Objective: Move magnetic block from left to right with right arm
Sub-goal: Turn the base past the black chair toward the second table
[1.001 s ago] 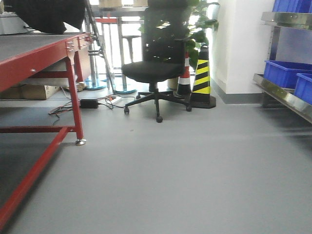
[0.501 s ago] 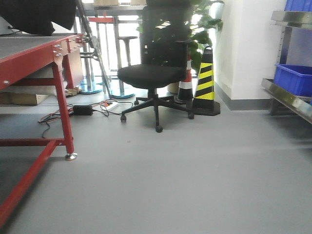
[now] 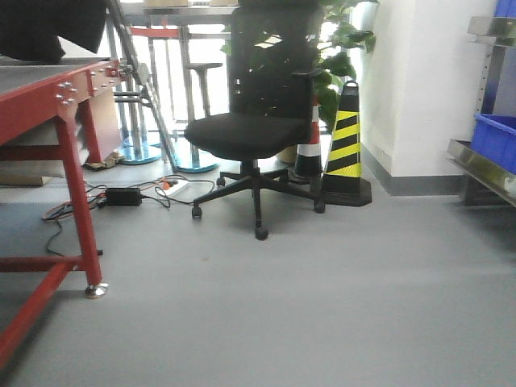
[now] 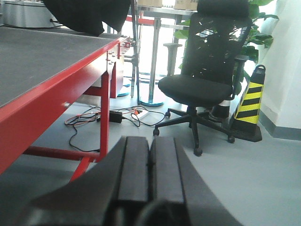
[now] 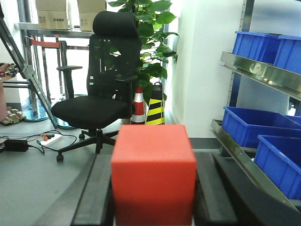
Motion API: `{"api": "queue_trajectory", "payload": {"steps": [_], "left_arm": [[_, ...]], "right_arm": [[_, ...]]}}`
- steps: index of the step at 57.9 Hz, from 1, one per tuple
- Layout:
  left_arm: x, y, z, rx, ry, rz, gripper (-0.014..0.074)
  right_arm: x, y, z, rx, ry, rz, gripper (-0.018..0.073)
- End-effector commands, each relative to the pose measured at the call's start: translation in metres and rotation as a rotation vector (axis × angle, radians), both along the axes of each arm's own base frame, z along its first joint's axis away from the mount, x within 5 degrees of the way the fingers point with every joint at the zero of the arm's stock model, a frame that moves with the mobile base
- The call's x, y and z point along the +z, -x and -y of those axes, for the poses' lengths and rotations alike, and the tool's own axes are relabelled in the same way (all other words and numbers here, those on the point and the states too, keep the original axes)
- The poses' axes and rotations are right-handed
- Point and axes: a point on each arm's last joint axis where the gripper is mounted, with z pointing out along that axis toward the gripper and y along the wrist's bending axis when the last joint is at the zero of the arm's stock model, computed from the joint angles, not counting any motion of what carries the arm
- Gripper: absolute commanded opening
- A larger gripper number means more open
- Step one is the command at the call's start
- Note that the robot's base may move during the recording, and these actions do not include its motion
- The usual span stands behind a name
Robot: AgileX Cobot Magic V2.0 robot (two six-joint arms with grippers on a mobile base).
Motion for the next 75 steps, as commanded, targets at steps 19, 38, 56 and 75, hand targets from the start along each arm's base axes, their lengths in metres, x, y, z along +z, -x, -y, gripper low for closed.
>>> {"api": "queue_trajectory", "payload": {"steps": [19, 38, 56, 75], "left_arm": [[0.0064, 0.0012, -0.0002, -0.001, 0.009, 0.092, -0.0117], [0.0064, 0.0012, -0.0002, -0.001, 0.009, 0.092, -0.0117], [0.0064, 0.0012, -0.0002, -0.001, 0.009, 0.092, -0.0117], [0.0064, 0.0012, -0.0002, -0.001, 0.009, 0.092, -0.0117]], "right_arm": [[0.0175, 0.0022, 0.0006, -0.012, 0.019, 0.115, 0.0274], [0.0175, 0.0022, 0.0006, -0.012, 0.019, 0.115, 0.0274], [0.0175, 0.0022, 0.0006, -0.012, 0.019, 0.115, 0.0274], [0.0175, 0.0022, 0.0006, -0.012, 0.019, 0.115, 0.0274]]}}
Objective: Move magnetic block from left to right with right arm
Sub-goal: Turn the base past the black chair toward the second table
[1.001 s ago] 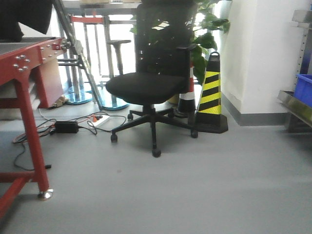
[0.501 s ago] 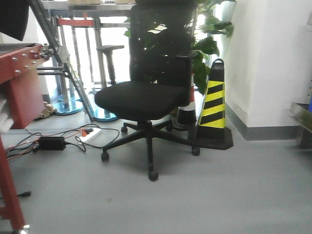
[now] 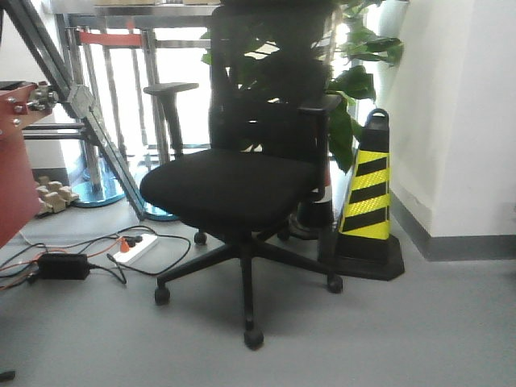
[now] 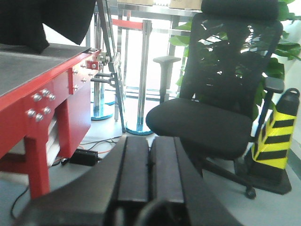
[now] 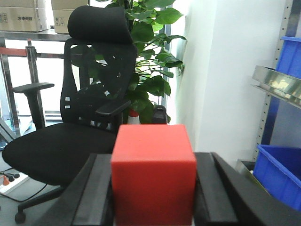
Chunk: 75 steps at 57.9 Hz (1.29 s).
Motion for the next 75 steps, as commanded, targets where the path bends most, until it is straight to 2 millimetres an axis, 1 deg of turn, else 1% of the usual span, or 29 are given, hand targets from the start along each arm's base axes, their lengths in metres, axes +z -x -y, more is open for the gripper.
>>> {"api": "queue_trajectory", "payload": {"steps": [1, 75], "left_arm": [[0.0064, 0.0012, -0.0002, -0.001, 0.009, 0.092, -0.0117], [0.0064, 0.0012, -0.0002, -0.001, 0.009, 0.092, -0.0117]], "right_arm": [[0.0175, 0.0022, 0.0006, -0.012, 0.019, 0.115, 0.0274], [0.0175, 0.0022, 0.0006, -0.012, 0.019, 0.115, 0.0274]]}}
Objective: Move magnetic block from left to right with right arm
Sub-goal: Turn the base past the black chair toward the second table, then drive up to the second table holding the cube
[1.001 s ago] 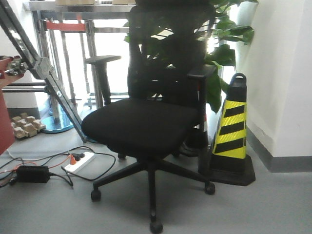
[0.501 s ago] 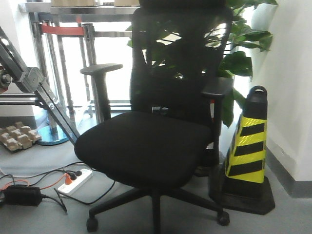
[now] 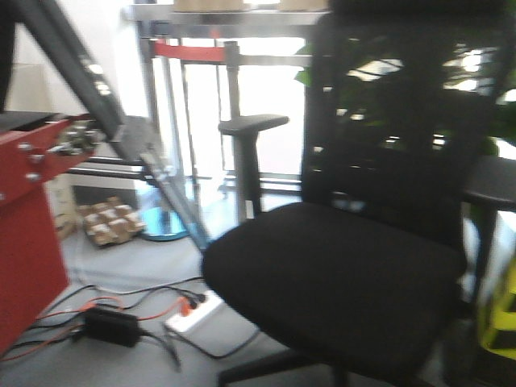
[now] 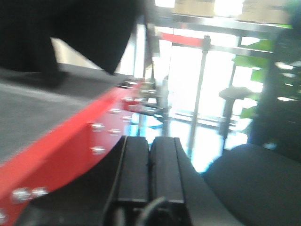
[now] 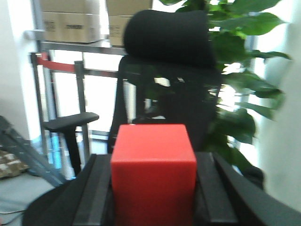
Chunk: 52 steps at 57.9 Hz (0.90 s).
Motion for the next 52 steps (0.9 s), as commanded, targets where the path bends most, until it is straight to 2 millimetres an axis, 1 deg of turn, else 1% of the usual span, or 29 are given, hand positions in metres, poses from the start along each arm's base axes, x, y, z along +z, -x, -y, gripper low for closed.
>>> {"api": "queue_trajectory", "payload": {"steps": [1, 52], "left_arm": [[0.0064, 0.0012, -0.0002, -0.001, 0.009, 0.092, -0.0117], [0.0064, 0.0012, -0.0002, -0.001, 0.009, 0.092, -0.0117]], "right_arm": [[0.018, 0.0023, 0.0006, -0.012, 0.019, 0.116, 0.0274], [0.018, 0.0023, 0.0006, -0.012, 0.019, 0.116, 0.0274]]}}
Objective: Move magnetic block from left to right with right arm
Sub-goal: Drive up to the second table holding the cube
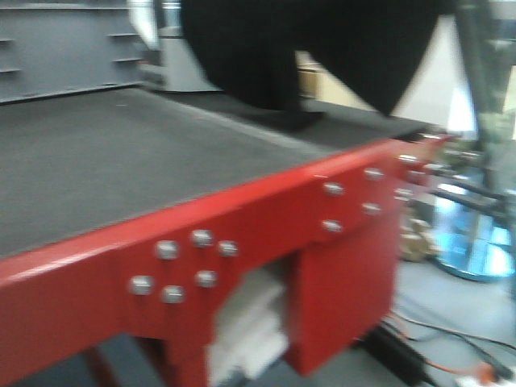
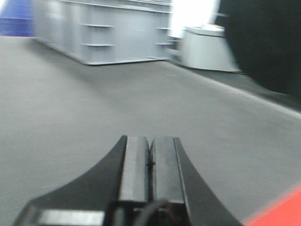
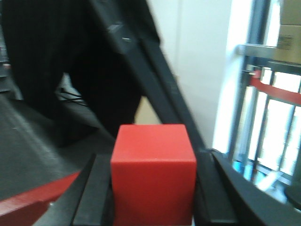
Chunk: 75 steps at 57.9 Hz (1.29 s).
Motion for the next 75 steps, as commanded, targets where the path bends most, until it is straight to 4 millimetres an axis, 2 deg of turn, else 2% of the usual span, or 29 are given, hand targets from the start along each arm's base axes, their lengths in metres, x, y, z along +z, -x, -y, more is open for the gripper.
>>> {"api": "queue_trajectory", "payload": {"steps": [1, 75], "left_arm": [[0.0064, 0.0012, -0.0002, -0.001, 0.009, 0.092, -0.0117], [0.0064, 0.0012, -0.0002, -0.001, 0.009, 0.092, -0.0117]], "right_arm": [[0.0183, 0.0024, 0.0006, -0.012, 0.019, 0.117, 0.0274], [0.0183, 0.0024, 0.0006, -0.012, 0.019, 0.117, 0.0274]]}}
